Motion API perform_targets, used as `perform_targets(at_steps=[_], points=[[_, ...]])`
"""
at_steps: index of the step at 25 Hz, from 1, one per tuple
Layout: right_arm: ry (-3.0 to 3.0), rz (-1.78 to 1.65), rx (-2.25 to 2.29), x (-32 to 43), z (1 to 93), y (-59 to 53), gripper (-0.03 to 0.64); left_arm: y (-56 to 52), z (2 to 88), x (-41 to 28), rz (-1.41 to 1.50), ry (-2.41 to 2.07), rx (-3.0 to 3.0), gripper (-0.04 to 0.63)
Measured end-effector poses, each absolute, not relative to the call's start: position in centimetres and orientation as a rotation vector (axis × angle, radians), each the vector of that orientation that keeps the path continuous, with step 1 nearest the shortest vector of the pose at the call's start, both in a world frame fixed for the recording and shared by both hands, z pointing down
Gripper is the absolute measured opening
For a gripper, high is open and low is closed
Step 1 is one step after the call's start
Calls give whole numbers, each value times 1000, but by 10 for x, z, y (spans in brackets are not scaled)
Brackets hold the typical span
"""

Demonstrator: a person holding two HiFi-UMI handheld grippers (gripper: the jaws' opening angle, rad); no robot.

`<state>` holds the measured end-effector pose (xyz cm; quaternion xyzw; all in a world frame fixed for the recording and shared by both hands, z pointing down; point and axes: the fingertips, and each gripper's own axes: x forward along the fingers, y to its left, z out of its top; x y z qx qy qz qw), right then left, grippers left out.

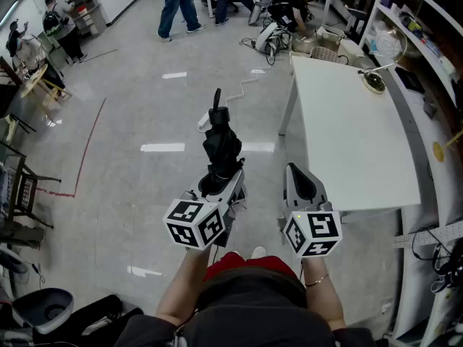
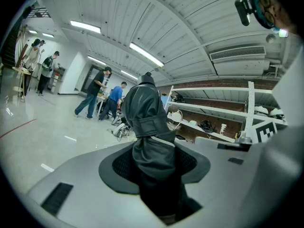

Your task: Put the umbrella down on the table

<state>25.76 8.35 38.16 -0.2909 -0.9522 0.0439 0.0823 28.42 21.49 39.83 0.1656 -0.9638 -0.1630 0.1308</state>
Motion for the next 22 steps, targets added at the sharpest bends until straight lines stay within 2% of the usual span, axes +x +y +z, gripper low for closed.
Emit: perform_targets(at_steps=[22], points=[[-2795, 102, -901, 234, 394, 59, 15, 195, 409, 267, -490, -2788, 426, 193]])
